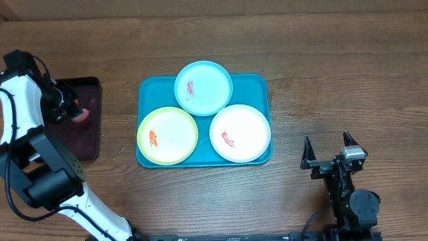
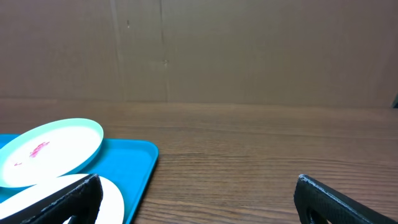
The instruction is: Clean dirty plates on tray and stack at the side
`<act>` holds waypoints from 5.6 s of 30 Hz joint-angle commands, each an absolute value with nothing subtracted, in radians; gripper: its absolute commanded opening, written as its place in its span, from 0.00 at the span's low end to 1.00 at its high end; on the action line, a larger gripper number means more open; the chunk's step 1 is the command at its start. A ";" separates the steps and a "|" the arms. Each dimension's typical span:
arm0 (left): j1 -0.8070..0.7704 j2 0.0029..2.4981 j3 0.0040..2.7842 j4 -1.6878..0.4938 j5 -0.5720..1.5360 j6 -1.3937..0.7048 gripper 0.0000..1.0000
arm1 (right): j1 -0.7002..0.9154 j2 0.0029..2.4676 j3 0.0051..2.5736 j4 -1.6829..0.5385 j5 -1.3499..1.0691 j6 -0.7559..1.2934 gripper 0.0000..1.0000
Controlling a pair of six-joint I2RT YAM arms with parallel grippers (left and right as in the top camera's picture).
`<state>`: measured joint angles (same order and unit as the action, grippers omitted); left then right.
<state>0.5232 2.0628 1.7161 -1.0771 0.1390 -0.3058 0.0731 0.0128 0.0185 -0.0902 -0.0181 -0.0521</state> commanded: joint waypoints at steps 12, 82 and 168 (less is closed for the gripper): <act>0.516 2.045 1.739 -1.082 0.158 -0.283 0.04 | 0.078 0.003 0.008 -0.084 -0.009 -0.053 1.00; 0.504 2.049 1.655 -1.068 -0.054 -0.205 0.04 | 0.078 0.003 0.008 -0.084 -0.008 -0.053 1.00; -0.075 1.830 1.664 -1.287 0.176 -0.224 0.62 | 0.078 0.003 0.008 -0.084 -0.009 -0.053 1.00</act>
<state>-0.0940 1.8347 1.6081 -1.2770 0.1818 -0.2440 0.0727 0.0128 0.0185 -0.0902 -0.0181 -0.0521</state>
